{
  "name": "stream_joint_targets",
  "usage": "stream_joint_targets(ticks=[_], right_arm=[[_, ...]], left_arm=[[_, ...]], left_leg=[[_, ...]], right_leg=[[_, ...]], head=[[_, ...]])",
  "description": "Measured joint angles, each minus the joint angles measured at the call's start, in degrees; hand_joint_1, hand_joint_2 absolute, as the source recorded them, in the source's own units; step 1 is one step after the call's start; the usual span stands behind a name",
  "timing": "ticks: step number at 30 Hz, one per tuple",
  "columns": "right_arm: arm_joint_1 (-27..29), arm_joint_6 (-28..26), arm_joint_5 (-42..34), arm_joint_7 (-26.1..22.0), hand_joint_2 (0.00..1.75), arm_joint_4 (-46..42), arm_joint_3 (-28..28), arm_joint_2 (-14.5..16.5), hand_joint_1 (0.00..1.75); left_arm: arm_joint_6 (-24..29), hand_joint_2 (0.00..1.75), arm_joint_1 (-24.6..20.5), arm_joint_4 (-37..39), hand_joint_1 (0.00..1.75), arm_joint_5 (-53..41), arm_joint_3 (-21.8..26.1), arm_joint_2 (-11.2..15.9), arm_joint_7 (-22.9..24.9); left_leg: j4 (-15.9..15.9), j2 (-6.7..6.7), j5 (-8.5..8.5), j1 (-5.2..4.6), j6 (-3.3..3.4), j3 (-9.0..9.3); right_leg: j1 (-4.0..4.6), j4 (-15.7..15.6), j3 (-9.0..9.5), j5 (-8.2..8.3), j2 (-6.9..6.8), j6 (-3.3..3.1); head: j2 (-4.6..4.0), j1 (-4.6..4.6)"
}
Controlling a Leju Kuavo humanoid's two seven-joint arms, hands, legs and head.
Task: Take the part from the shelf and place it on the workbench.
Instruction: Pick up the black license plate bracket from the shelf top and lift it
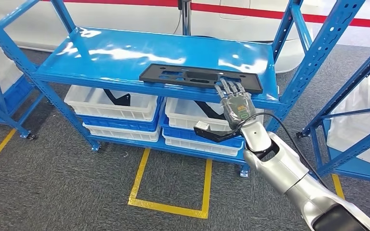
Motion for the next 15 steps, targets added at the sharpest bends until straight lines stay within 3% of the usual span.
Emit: stream_joint_targets(ticks=[1, 2, 3, 5, 7, 10, 12, 13, 15], right_arm=[[0.2, 0.0, 0.0, 0.0, 1.75, 0.0, 0.0, -0.1, 0.0], [0.3, 0.0, 0.0, 0.1, 1.75, 0.0, 0.0, -0.2, 0.0], [0.4, 0.0, 0.0, 0.1, 1.75, 0.0, 0.0, -0.3, 0.0], [0.5, 0.1, 0.0, 0.2, 1.75, 0.0, 0.0, -0.4, 0.0], [0.4, 0.1, 0.0, 0.2, 1.75, 0.0, 0.0, -0.4, 0.0], [0.3, 0.2, 0.0, 0.3, 1.75, 0.0, 0.0, -0.4, 0.0], [0.3, 0.1, 0.0, 0.3, 1.75, -0.1, 0.0, -0.4, 0.0], [0.2, 0.1, -0.1, 0.3, 1.75, -0.1, 0.0, -0.4, 0.0], [0.3, 0.2, -0.1, 0.3, 1.75, -0.2, 0.0, -0.4, 0.0]], left_arm=[[0.0, 0.0, 0.0, 0.0, 0.0, 0.0, 0.0, 0.0, 0.0], [0.0, 0.0, 0.1, 0.0, 0.0, 0.0, 0.0, 0.0, 0.0], [0.0, 0.0, 0.2, 0.0, 0.0, 0.0, 0.0, 0.0, 0.0], [0.0, 0.0, 0.1, 0.0, 0.0, -0.1, 0.0, -0.1, 0.0], [0.0, 0.0, 0.0, 0.0, 0.0, -0.1, 0.0, -0.1, 0.0], [0.0, 0.0, 0.0, 0.0, 0.0, -0.1, 0.0, -0.1, 0.1], [0.0, 0.0, 0.0, 0.0, 0.0, -0.1, 0.0, 0.0, 0.1], [0.0, 0.0, 0.0, 0.0, 0.0, -0.1, 0.0, 0.0, 0.1], [-0.1, 0.0, -0.1, 0.0, 0.0, -0.1, 0.0, 0.0, 0.1]], left_leg=[[0.0, -0.03, -0.3, -0.14, 0.2, 0.39], [0.0, -0.09, -0.64, -0.26, 0.28, 0.82], [0.1, -0.16, -1.04, -0.33, 0.25, 1.31], [0.4, -0.26, -2.03, -0.35, -0.19, 2.2], [0.9, -0.32, -3.07, -0.6, -0.8, 2.46], [1.0, -0.28, -3.7, -0.67, -1.19, 2.45], [2.7, -0.17, -4.78, -0.45, -1.62, 1.76], [5.3, -0.13, -5.93, -0.31, -1.93, 0.51], [13.5, -0.08, -8.6, -0.14, -2.37, -4.0]], right_leg=[[0.08, 3.2, -2.17, -0.55, 0.01, -0.01], [0.12, 4.4, -3.5, 0.03, 0.01, -0.05], [0.13, 3.4, -3.79, 1.7, 0.0, -0.12], [0.09, -4.0, -1.39, 6.57, -0.05, -0.2], [0.12, -9.8, 0.93, 8.8, -0.03, -0.5], [0.34, -10.9, 1.25, 8.34, 0.12, -1.51], [0.29, -10.9, 1.53, 8.1, 0.19, -2.19], [0.22, -11.0, 1.75, 7.95, 0.19, -2.49], [0.31, -11.0, 2.15, 7.54, 0.2, -2.89]], head=[[0.0, 0.0], [0.0, -0.01], [0.0, -0.01], [-0.01, -0.01], [-0.01, -0.02], [-0.01, -0.03], [-0.01, -0.03], [-0.01, -0.03], [-0.01, -0.03]])
